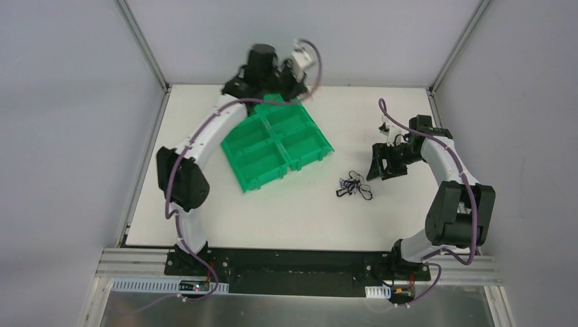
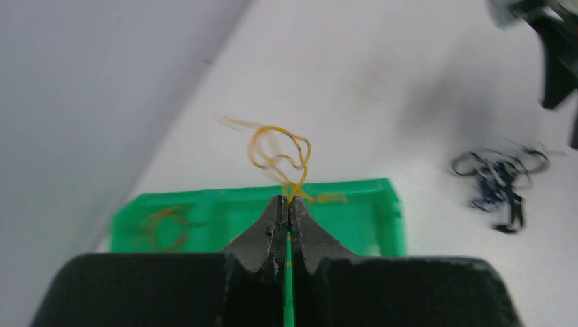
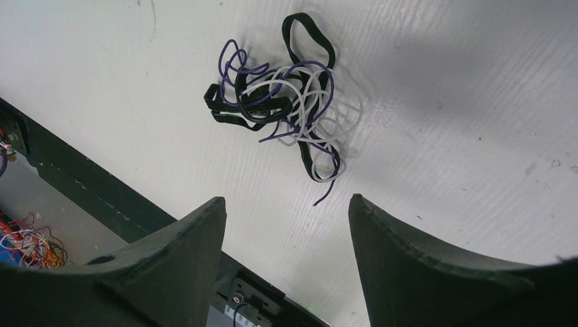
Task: Untangle the cables
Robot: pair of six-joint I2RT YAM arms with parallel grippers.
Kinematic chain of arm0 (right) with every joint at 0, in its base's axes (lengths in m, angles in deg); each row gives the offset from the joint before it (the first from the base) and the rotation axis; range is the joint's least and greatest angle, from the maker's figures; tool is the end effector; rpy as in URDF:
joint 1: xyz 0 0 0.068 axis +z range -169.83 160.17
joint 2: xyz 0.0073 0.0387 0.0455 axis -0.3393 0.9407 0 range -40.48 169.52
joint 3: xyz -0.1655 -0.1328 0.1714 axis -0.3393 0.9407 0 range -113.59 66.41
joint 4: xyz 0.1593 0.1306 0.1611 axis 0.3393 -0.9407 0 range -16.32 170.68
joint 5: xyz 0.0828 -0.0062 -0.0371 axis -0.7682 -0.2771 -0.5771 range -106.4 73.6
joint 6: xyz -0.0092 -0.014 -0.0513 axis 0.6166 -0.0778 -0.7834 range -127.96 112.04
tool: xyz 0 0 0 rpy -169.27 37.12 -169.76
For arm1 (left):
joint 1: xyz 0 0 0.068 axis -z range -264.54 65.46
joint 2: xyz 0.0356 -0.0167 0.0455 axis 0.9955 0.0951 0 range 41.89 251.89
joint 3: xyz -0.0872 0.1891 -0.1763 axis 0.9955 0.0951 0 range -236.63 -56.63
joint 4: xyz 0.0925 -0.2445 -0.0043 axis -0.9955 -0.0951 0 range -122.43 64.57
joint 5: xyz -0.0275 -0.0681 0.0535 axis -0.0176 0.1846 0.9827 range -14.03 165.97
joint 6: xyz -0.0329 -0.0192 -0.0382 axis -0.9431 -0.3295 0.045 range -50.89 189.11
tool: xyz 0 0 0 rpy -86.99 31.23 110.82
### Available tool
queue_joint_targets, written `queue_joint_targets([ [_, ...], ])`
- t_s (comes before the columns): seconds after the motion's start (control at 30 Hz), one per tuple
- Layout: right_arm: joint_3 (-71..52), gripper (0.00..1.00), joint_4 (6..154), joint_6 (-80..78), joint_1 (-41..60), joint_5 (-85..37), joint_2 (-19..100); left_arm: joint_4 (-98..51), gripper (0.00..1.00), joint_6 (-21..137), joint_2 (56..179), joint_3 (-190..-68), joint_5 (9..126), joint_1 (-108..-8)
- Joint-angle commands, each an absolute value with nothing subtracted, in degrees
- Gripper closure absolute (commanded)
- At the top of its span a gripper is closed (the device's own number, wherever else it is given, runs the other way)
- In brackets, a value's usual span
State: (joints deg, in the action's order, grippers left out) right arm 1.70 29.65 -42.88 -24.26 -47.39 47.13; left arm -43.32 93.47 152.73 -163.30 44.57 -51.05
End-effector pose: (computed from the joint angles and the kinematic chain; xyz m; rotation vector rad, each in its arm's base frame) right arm 0.2876 -0.0038 0.2366 -0.7953 2.5246 0.5647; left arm 0.3728 -0.2690 0.3631 1.2439 1.5013 -0.6393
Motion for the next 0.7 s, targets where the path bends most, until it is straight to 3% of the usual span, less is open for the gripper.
queue_joint_targets([
  [0.0,-0.1,0.31,28.8,-40.9,-25.0,-51.0,44.3,-61.3,1.00,95.0,144.4,-169.9,36.0,-51.6],
  [0.07,-1.1,0.31,28.3,-40.6,-24.9,-51.8,45.3,-69.0,1.00,107.8,136.9,-162.3,31.3,-45.0],
  [0.13,-2.7,0.31,27.5,-40.5,-25.1,-51.1,46.0,-60.2,1.00,97.9,132.9,-154.9,32.1,-46.5],
  [0.23,-2.5,0.31,28.0,-40.3,-25.3,-51.1,45.1,-52.7,1.00,80.1,136.1,-159.0,34.0,-60.8],
  [0.3,-2.1,0.31,27.9,-40.1,-25.3,-51.6,44.5,-53.7,1.00,79.2,137.6,-162.7,34.8,-66.3],
  [0.67,-4.3,0.31,27.7,-38.6,-25.3,-52.3,46.0,-56.0,1.00,78.5,135.3,-158.2,32.8,-71.5],
])
